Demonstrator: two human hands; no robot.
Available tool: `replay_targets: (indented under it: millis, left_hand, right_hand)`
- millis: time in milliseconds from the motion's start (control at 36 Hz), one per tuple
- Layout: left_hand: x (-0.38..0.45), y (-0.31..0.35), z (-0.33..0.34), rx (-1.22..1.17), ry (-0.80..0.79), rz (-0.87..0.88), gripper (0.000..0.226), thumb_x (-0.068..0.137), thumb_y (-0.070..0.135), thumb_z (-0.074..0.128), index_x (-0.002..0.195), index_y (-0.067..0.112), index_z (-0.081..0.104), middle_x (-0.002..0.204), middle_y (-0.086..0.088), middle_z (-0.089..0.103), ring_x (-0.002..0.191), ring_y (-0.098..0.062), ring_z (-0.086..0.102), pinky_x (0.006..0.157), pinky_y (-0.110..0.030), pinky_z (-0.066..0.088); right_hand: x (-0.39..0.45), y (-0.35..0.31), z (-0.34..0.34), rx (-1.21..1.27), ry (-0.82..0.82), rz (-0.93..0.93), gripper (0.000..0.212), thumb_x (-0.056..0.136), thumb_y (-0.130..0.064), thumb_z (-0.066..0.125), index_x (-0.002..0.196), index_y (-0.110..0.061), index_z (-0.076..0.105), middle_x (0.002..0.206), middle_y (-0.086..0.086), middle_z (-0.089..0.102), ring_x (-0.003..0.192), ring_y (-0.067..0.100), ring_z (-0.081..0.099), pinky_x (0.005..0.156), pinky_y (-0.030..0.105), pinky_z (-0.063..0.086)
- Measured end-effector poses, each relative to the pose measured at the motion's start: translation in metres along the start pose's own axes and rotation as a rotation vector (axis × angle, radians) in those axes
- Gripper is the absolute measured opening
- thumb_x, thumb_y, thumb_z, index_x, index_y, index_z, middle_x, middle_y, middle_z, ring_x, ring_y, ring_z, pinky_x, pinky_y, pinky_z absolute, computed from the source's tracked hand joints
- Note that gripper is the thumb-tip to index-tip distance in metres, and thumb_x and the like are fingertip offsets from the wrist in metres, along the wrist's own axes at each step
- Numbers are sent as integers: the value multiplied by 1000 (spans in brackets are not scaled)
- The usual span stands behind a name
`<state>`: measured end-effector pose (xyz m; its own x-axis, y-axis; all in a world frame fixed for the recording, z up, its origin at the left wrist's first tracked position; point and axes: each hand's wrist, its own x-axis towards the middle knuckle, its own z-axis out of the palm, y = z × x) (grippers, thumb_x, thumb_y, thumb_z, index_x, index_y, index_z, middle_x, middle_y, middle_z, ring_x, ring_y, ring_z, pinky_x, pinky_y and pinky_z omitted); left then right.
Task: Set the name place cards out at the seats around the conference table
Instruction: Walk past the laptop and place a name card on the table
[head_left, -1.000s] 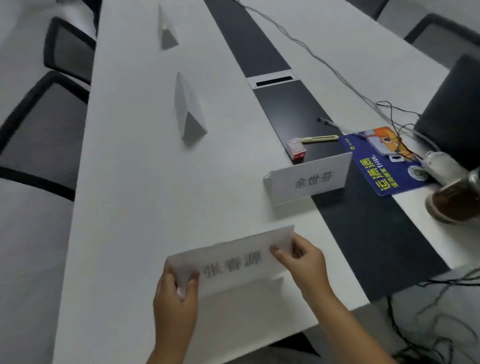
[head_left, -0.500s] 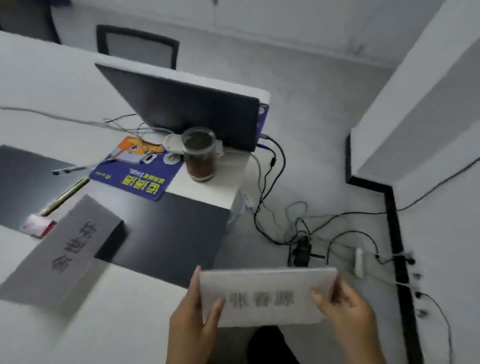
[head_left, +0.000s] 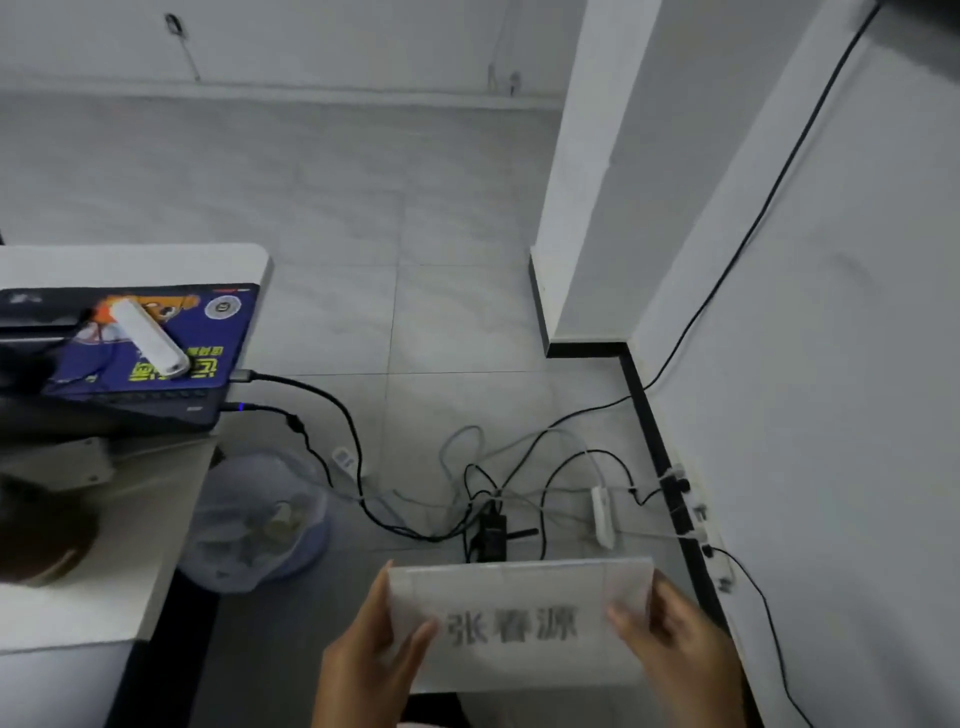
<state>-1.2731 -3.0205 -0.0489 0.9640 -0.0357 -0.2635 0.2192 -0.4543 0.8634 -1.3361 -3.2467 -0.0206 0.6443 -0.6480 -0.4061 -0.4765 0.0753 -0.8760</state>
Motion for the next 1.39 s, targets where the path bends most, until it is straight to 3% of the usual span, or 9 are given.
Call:
replay_targets:
  millis: [250,444,639,806,972,1056,1111,1306,1389]
  left_hand:
    - [142,32,10,-120,100,-50,62,63,-7,74,120,4,53,87,-5,66,71,16,61,60,8,37]
    - [271,66,5,-129,68,-2,68,62,-1,78,124,6,51,90,-19,70,57,27,49,62,4,41]
    - [368,109,4,-215,105,15,82,29,53,72,109,43,58,48,40,56,56,24,54,59,6,40]
    - [473,137,6,-330,244,14,130,16,84,61,122,10,46,45,23,56,49,21,53,55,5,40]
    - [595,172,13,-333,379,-85,89,36,16,92,117,7,57,40,34,55,45,21,49,53,5,39]
    - [649,196,5,-338,537,-100,55,42,23,82,85,54,65,42,34,56,45,19,51,54,4,40]
    - [682,203,-3,-323,609,-81,79,53,6,83,70,75,48,46,29,61,46,18,53,55,3,42]
    - [742,208,-46,-369,704,-240,59,60,-18,71,92,30,66,43,20,62,45,15,53,51,0,43]
    - [753,190,-67,-443,756,-318,66,51,7,82,112,7,59,49,16,67,50,12,57,55,-2,46]
  right_hand:
    - [126,-62,72,-20,-73,4,43,67,1,74,107,-8,66,83,-6,71,88,23,65,91,45,51]
    - [216,-142,120,9,-80,-37,45,68,7,71,111,-4,63,78,-7,66,81,19,61,85,35,47]
    - [299,-187,177,4,-78,6,41,66,6,73,105,-4,66,65,-16,70,79,17,64,79,26,54]
    - [402,-245,242,17,-177,-46,39,67,11,70,103,-2,65,68,-12,71,74,14,64,69,19,54]
    - [539,-334,324,-91,-418,-86,40,63,10,74,100,0,65,78,5,74,51,-10,59,54,2,46]
    - [591,-393,369,-201,-527,-193,42,64,10,73,102,-5,63,89,10,66,47,-16,54,50,0,43]
    - [619,-423,401,-259,-588,-285,45,64,10,73,106,-4,62,89,8,65,51,-16,55,51,0,42]
    - [669,-456,512,-356,-775,-346,49,59,12,75,103,-6,65,71,-12,71,55,-12,59,55,1,45]
    - [669,-465,561,-393,-871,-319,46,58,16,74,95,-9,63,66,-13,71,47,-9,57,52,3,45]
